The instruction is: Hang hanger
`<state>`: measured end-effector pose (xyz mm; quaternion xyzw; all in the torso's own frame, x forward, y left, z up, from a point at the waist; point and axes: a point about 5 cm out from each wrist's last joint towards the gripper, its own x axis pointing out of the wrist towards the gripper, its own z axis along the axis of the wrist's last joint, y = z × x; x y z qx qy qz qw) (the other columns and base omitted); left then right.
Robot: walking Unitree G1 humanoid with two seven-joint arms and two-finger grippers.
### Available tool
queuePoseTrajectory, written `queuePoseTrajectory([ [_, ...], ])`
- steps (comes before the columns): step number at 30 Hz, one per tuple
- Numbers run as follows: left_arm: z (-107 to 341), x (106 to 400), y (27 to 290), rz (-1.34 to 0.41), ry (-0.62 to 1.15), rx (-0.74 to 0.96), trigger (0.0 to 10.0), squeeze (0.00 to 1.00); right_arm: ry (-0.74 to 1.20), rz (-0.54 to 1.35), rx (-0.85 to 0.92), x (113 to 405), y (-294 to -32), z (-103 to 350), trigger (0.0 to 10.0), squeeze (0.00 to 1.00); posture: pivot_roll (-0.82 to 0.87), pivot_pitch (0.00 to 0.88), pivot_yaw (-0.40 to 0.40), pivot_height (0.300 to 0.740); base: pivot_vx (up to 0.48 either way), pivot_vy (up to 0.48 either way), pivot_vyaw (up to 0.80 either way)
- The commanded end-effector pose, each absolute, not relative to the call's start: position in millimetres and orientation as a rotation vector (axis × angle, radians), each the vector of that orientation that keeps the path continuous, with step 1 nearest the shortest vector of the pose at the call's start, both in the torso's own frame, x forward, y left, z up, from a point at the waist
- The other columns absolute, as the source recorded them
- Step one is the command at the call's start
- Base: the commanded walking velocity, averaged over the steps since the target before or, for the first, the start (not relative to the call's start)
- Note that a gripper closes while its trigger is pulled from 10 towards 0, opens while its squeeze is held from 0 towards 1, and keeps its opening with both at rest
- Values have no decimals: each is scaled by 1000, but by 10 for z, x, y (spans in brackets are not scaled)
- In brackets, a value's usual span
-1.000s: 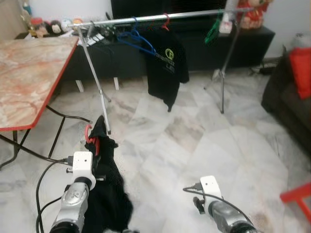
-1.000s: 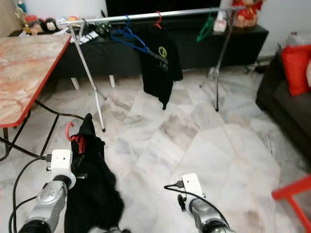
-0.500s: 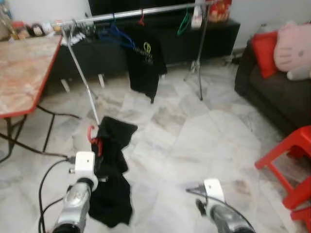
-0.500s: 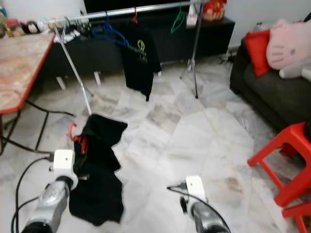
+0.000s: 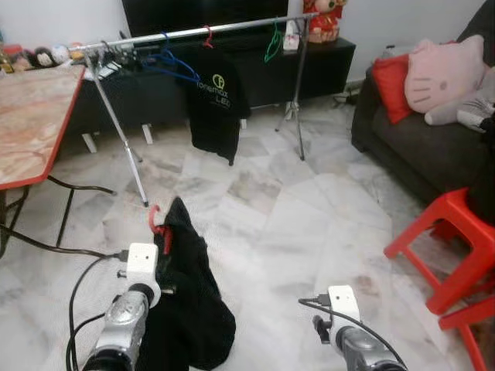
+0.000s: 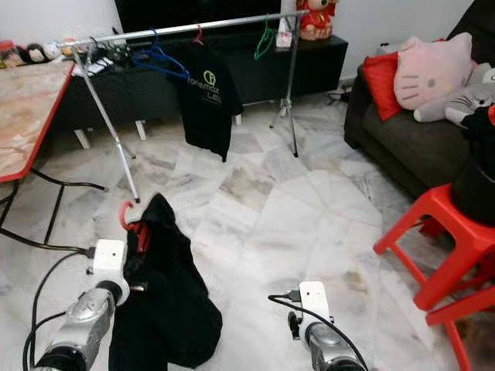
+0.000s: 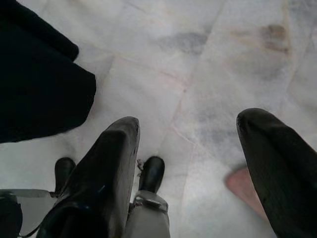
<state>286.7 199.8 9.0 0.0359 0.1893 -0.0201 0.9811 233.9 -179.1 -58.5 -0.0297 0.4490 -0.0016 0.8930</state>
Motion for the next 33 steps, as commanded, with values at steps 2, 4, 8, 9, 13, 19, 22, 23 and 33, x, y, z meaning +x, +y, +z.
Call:
queuePoseTrajectory([
  [2, -136, 2774, 1906, -80, 563, 111, 10000, 0, 935, -5, -60, 2375, -1794, -562, 10000, 0, -39, 0, -13, 740, 0, 0, 0],
  [4, -227, 2710, 1878, -92, 637, 106, 10000, 0, 938, -4, -61, 2377, -1789, -562, 10000, 0, -44, 0, -14, 740, 0, 0, 0],
  [8, -407, 2541, 1870, -66, 782, 118, 10000, 0, 940, -8, -54, 2376, -1788, -563, 10000, 0, -51, 0, -18, 740, 0, 0, 0],
  [9, -492, 2434, 1882, -64, 841, 142, 10000, 0, 944, -5, -59, 2376, -1790, -563, 10000, 0, -51, 0, -18, 740, 0, 0, 0],
  [13, -581, 2302, 1925, -46, 898, 177, 10000, 0, 948, 0, -63, 2375, -1791, -564, 10000, 0, -51, 0, -18, 740, 0, 0, 0],
  [19, -626, 2222, 1950, 20, 898, 140, 10000, 0, 974, 25, -83, 2358, -1795, -575, 10000, 0, -62, 0, -27, 740, 0, 0, 0],
  [22, -646, 2196, 1912, 60, 887, 130, 10000, 0, 995, 46, -103, 2347, -1802, -581, 10000, 0, -63, 0, -28, 740, 0, 0, 0],
  [23, -668, 2162, 1911, 77, 904, 125, 10000, 0, 997, 49, -104, 2348, -1804, -580, 10000, 0, -69, 0, -28, 740, 0, 0, 0],
  [33, -695, 2111, 1972, 117, 941, 92, 10000, 0, 999, 65, -151, 2373, -1835, -559, 10000, 0, -94, 0, -43, 740, 0, 0, 0],
])
